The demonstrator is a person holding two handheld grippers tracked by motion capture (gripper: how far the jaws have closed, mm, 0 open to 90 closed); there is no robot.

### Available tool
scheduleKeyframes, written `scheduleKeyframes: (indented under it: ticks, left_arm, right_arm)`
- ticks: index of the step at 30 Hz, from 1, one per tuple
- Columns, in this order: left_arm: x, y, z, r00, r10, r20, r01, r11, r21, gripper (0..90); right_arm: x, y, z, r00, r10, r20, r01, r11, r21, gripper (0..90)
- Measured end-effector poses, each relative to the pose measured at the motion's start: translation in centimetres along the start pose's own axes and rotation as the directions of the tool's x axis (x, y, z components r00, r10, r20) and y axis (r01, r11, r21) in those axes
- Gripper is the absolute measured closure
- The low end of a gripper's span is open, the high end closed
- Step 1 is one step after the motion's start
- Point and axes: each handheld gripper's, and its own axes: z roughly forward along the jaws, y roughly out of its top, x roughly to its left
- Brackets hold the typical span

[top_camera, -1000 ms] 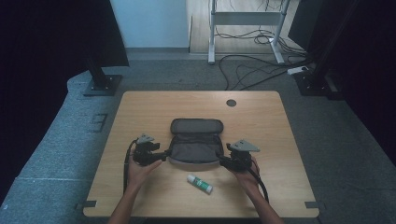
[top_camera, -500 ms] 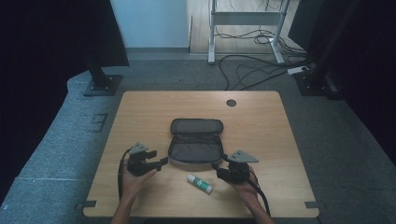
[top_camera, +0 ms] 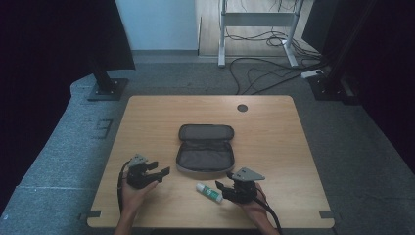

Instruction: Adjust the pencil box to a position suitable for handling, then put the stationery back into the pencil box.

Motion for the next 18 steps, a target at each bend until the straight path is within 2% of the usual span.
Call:
scheduleKeyframes:
  ticks: [6, 18]
  left_arm:
    - [0.0, -0.2, 0.1, 1.0, -0.003, 0.004, 0.003, 1.0, 0.008, 34.6]
    - [0.0, -0.7, 0.6, 0.9999, -0.008, 0.009, 0.008, 0.9994, 0.032, 34.5]
  right_arm:
    - [1.2, 0.2, 0.2, 0.9993, -0.021, -0.032, 0.021, 1.0, -0.004, 41.8]
    - [3.4, 0.0, 1.2, 0.9948, -0.044, -0.092, 0.046, 0.999, 0.025, 43.4]
